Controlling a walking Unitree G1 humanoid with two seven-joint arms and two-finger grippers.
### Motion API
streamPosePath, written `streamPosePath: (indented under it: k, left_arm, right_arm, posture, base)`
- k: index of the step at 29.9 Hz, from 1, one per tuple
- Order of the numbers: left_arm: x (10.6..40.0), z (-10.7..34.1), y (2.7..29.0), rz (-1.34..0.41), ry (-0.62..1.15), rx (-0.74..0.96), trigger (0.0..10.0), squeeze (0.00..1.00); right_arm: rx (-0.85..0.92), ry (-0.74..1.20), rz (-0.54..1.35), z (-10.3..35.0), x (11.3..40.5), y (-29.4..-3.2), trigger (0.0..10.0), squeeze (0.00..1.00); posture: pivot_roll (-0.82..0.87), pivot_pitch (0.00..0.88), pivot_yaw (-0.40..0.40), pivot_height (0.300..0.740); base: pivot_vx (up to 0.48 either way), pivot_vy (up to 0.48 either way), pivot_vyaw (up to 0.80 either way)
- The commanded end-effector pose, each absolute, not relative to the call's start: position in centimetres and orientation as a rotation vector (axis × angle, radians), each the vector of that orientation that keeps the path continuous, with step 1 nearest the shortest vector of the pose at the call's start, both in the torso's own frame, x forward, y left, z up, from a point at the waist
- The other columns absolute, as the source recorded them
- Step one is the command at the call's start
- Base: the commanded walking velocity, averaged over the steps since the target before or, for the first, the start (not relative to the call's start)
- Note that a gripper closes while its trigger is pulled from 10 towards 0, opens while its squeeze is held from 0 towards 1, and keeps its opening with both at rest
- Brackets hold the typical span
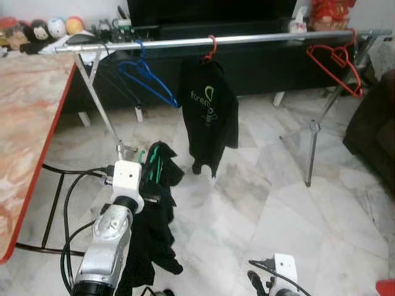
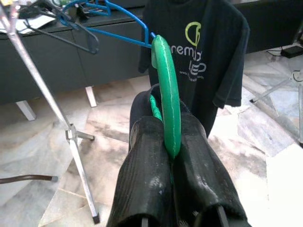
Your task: Hang hanger
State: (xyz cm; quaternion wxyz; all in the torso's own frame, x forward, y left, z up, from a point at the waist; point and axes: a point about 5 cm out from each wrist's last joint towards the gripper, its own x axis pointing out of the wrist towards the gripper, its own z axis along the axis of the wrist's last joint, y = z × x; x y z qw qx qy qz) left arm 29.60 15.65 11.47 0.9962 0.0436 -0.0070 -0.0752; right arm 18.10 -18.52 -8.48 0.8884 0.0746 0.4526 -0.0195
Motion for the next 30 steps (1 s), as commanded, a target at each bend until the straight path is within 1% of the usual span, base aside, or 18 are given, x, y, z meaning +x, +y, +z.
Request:
streamPosePath:
  k: [1,30]
  left_arm:
    - [29.65,12.47,15.60,-0.156,-0.056,0.091,10.0,0.00]
    - [29.63,12.57,15.21,-0.189,-0.058,0.078,10.0,0.00]
  right_arm:
    - [0.166,0.957,-0.054,-8.76,17.51,-18.54,10.0,0.00]
    - [0.162,0.951,-0.051,-8.75,17.49,-18.56,10.0,0.00]
  posture:
    - [-0.01,0.070,0.008,0.740]
    - [-0.01,0.057,0.009,0.740]
  base:
    - [-0.251,0.000,0.00]
    - [-0.258,0.000,0.00]
